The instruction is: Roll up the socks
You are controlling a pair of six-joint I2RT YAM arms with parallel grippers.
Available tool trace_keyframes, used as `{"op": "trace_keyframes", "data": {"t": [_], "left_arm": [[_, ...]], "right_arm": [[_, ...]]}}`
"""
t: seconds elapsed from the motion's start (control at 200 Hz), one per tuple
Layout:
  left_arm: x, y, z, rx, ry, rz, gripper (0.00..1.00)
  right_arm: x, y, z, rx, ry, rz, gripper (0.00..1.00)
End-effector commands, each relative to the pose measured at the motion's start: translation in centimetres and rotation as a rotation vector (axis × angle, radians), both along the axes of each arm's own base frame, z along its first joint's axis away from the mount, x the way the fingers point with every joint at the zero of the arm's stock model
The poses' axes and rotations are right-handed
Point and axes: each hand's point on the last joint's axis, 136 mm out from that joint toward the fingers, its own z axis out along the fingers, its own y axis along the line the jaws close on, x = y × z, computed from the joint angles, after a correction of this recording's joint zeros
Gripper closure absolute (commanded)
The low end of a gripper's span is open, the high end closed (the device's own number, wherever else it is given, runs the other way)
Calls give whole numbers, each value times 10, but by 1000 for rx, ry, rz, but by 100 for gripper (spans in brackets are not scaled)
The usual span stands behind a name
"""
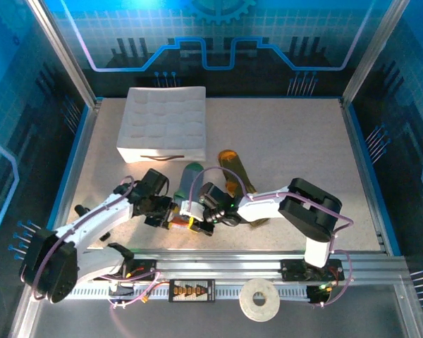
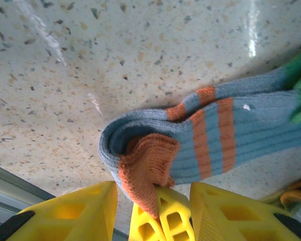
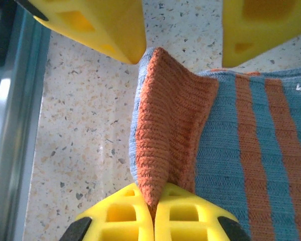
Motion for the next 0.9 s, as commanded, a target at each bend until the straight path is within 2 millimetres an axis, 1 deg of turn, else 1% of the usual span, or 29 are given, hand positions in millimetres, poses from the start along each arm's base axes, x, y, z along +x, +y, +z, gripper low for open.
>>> {"op": "trace_keyframes", "data": {"t": [0.0,0.08,0.17,0.285,0.33,0.395,0.555,0.61,0.735,0.78,0.825,0.85,0.865,0.89], "left_arm": [[-8,1,2,-19,-30,-31,60],[-17,2,1,-29,-31,-44,61],[-22,-2,-1,-50,-46,-59,61],[-27,-4,-7,-42,-39,-73,57],[-26,-6,-10,-44,-39,-68,52],[-20,-8,-16,-46,-44,-56,49],[-10,-8,-28,-2,-18,-39,50],[-12,-7,-33,10,15,-35,54],[-23,-4,-45,42,107,-30,69],[-29,-1,-48,61,147,-27,75],[-37,4,-50,86,194,-17,85],[-40,5,-51,95,214,-13,89],[-41,6,-52,99,223,-10,90],[-43,7,-53,105,239,-6,92]], "right_arm": [[-28,-31,-43,-177,260,-22,100],[-24,-30,-44,-174,315,-46,100],[-22,-28,-46,-178,379,-63,100],[-21,-28,-49,-183,440,-78,100],[-21,-29,-51,-188,468,-82,100],[-22,-30,-54,-193,495,-89,100],[-20,-29,-55,-184,539,-100,100],[-19,-30,-55,-185,547,-107,100],[-18,-30,-57,-190,551,-110,100],[-18,-31,-57,-191,543,-109,100],[-16,-30,-56,-186,518,-106,100],[-16,-30,-54,-180,498,-102,98],[-15,-30,-53,-175,478,-99,95],[-14,-29,-51,-167,454,-94,93]]}}
